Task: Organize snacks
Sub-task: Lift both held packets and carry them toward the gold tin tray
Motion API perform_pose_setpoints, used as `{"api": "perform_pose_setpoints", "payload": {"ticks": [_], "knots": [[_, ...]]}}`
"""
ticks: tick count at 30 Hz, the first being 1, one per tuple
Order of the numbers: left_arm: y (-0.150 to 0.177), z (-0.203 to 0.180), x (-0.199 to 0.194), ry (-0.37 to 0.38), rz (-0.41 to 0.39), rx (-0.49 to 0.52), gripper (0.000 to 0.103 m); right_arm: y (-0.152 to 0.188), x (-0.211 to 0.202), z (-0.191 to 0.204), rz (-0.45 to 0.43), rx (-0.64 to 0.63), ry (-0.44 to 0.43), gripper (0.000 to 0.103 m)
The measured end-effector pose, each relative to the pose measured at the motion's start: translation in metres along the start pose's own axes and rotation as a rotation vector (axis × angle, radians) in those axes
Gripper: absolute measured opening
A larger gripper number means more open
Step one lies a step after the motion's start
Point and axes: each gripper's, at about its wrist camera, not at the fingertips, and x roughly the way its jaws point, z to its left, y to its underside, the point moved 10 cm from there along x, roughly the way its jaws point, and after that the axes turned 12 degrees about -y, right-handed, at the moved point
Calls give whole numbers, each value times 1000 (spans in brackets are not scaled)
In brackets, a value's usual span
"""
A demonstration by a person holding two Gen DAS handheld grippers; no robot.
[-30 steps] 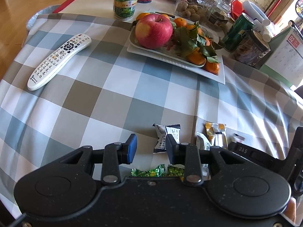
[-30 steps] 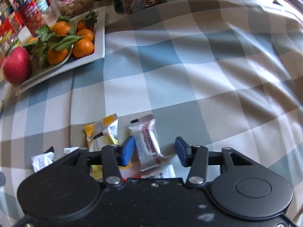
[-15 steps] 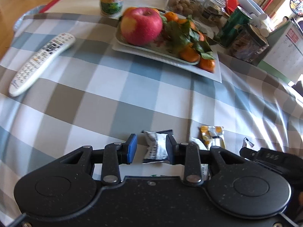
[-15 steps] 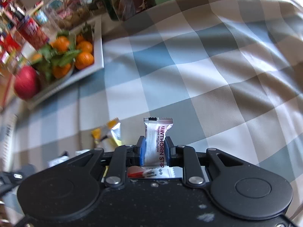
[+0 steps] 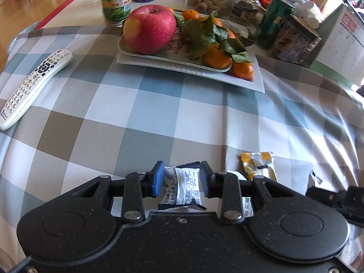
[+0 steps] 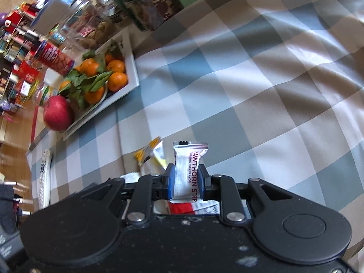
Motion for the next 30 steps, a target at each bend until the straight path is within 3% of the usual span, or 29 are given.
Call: {"api": "perform_pose_setpoints", "payload": {"ticks": [4,9,16,19,21,30], "knots": [[2,-2,5,1,13,-15,43,6,2,12,8,-57,8,22],[6,-12,4,-12,-5,35,45,5,0,17,-7,-104,28,22],[9,-9,8,-7,23,12,46,5,0,17,-4,-98,16,22],[10,-11,6,3,19,38,47,3,-3,15,-12,-91,14,22],[11,-13,6,-1,19,59,53,2,-4,14,-16,-82,14,22],[15,-13,17,-29,39,67,53,5,-2,15,-7,-89,19,22]]}}
